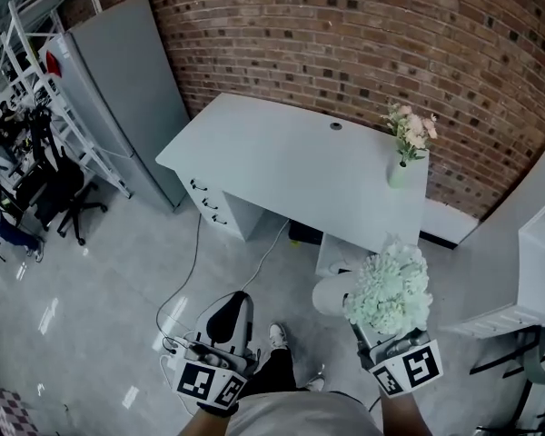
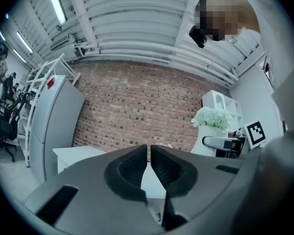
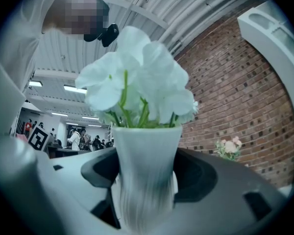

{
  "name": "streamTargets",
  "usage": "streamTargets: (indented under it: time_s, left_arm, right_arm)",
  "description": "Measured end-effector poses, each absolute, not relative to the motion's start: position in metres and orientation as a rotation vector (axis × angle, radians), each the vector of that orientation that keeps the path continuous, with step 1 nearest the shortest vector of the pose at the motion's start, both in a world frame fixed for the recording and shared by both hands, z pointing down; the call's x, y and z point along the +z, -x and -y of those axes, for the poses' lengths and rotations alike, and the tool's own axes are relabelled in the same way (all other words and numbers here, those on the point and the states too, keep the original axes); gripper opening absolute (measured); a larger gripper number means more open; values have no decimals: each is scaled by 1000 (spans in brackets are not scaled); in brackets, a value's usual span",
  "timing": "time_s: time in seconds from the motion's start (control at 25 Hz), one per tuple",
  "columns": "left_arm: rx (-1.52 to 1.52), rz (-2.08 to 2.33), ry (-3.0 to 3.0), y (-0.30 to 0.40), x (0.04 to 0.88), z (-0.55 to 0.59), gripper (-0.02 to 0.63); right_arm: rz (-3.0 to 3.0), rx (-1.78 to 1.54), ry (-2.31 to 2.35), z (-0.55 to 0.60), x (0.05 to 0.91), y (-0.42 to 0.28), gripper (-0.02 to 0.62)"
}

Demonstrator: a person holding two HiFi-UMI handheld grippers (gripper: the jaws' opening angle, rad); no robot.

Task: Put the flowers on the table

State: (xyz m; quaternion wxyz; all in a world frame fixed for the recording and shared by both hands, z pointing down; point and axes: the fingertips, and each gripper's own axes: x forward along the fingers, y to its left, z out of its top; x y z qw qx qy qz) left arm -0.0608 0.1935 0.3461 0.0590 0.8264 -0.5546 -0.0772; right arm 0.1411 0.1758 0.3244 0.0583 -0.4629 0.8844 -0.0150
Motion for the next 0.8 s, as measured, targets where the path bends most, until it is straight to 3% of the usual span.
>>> streamTargets:
  time_s: [0.8]
  left_arm:
    - [-311, 1522, -2554, 131, 348, 14, 28]
  right_arm:
    - [-2692, -23, 1492, 16, 318, -56, 342]
